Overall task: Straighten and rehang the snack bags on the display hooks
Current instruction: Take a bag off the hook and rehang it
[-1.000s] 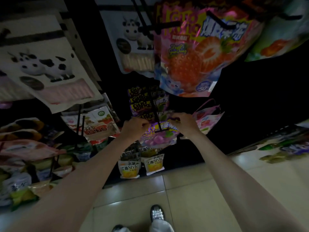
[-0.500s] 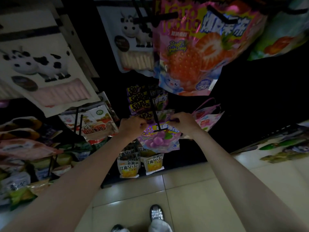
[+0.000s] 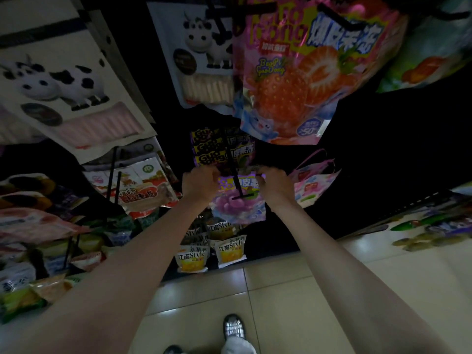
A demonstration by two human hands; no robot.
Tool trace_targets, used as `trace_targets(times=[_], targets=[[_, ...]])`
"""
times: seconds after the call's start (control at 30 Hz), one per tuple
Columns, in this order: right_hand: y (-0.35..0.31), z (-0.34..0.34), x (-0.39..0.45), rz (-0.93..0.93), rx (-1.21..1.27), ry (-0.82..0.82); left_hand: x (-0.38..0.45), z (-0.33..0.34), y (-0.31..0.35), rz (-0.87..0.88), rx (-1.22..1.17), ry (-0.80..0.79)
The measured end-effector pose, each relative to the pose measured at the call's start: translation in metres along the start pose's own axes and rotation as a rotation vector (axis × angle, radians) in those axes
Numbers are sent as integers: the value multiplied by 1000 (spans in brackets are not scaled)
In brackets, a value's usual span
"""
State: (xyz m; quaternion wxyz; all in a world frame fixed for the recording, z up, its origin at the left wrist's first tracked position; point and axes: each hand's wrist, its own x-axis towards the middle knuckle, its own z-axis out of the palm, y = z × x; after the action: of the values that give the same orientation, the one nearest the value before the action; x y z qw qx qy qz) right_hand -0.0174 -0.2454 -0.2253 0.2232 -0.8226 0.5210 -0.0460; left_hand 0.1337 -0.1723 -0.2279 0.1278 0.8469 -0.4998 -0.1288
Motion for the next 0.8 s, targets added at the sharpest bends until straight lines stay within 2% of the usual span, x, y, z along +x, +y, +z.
trace_targets(times=[0.13,0.17,0.27,0.33,0.37,0.43,0.5,0.57,0.7,0.8], targets=[[9,-12,-18,-52,168,164,-10,-19,-6,74,-174,103],[10,-22,-24,-64,225,259,-15,-24,-5,95,-208,118],[8,-67,-35,-64,340,679,-24,-40,6,121,-314,137],[3,-101,-33,6,440,822,-27,-53,19,152,-355,165],[0,-116,-25,53,506,816,-28,-61,26,176,-360,188],[-8,-139,-8,145,685,684,-27,-75,38,230,-364,232],[-11,-148,0,148,791,585,-26,-89,47,273,-378,258],[-11,-145,-7,109,773,623,-24,-101,53,300,-395,271],[-20,-126,-33,-133,654,670,-18,-110,56,312,-377,288],[-34,-130,-42,-143,658,654,-17,-117,62,321,-358,276]])
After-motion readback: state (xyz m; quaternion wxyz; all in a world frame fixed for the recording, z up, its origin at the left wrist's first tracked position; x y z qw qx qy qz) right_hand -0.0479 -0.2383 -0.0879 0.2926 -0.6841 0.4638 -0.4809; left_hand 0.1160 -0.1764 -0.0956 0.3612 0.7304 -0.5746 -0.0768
